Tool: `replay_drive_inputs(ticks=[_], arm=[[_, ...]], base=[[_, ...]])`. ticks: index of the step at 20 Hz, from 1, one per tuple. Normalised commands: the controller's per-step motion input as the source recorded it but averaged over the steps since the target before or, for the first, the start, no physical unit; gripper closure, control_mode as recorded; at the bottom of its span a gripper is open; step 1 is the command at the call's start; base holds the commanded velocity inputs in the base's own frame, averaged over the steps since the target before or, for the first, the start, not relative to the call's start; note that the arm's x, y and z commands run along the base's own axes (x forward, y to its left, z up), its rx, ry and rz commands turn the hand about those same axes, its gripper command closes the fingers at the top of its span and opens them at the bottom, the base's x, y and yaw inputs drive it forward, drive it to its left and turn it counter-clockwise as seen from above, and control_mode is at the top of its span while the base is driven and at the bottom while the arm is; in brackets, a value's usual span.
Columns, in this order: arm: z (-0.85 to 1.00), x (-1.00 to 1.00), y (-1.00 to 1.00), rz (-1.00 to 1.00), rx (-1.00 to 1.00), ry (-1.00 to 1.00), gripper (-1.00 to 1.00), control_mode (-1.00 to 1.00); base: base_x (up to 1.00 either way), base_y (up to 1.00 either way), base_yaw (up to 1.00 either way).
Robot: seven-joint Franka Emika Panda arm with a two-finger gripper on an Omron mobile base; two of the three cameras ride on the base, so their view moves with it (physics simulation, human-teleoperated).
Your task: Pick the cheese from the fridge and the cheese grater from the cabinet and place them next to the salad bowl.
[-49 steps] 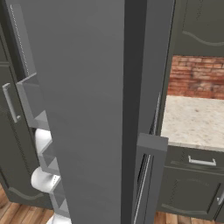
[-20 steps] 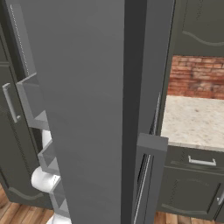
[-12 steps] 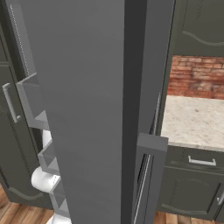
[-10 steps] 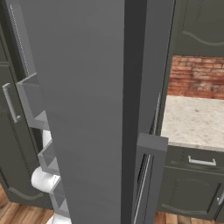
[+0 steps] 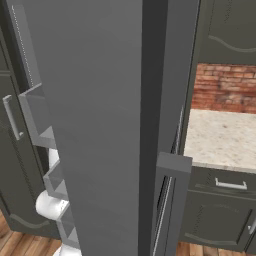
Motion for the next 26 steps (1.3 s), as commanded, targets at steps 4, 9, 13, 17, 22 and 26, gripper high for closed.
replay_drive_inputs(ticks=[4,9,13,17,22,26], arm=[[0.0,-0.08,0.0,0.0,0.0,-0.06,1.0,-1.0],[0.05,-0.25,0.0,0.0,0.0,-0.16,1.0,-1.0],[0.1,-0.31,0.01,0.0,0.0,-0.17,1.0,-1.0],[0.21,-0.31,0.0,0.0,0.0,-0.07,1.0,-1.0],[0.38,-0.41,0.0,0.0,0.0,0.0,1.0,-1.0],[0.48,-0.61,0.0,0.0,0.0,0.0,1.0,-1.0]], base=[[0.0,0.0,0.0],[0.0,0.0,0.0],[0.0,0.0,0.0],[0.0,0.0,0.0],[0.0,0.0,0.0],[0.0,0.0,0.0]])
